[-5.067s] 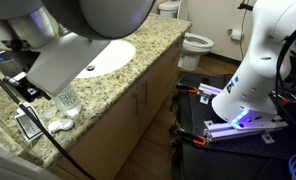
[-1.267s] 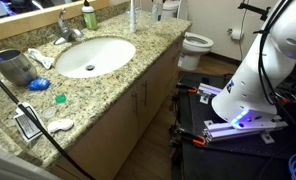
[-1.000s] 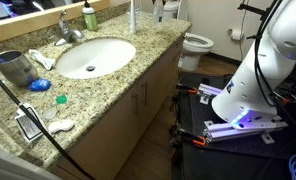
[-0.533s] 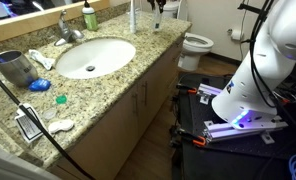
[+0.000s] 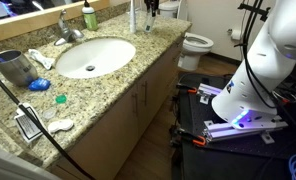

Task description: Move the clear bottle to the right of the sink

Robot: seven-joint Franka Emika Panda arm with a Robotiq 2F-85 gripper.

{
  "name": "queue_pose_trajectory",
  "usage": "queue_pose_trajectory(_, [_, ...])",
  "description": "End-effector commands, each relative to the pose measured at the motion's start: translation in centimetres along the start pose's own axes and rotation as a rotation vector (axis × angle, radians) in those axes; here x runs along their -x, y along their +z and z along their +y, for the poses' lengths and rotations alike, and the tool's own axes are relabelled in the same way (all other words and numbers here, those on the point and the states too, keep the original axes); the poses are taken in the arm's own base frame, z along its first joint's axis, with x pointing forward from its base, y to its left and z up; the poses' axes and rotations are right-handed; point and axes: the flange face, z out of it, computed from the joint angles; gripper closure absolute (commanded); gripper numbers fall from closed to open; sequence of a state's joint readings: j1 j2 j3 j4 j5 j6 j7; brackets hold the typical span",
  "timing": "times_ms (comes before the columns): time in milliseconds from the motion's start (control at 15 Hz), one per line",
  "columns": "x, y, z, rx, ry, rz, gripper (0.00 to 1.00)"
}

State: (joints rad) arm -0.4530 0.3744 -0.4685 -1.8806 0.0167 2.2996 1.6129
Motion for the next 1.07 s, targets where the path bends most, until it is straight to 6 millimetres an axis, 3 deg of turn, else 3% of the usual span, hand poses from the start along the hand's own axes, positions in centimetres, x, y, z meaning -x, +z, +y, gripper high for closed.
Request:
queue_pose_trajectory(0, [0.9,0.3,-0.6,0.111,0.063,-0.036,0.63])
queue_pose_trajectory(400, [1.2,0.2,-0.6,0.245,0.106,-0.022,0.63])
queue_pose_trajectory(933, [0.6,0.7,-1.8,0.21,0.104,0.122,0.63])
queue_pose_trajectory(1000, [0.5,0.7,-1.7,0.219,0.094,0.135,0.13])
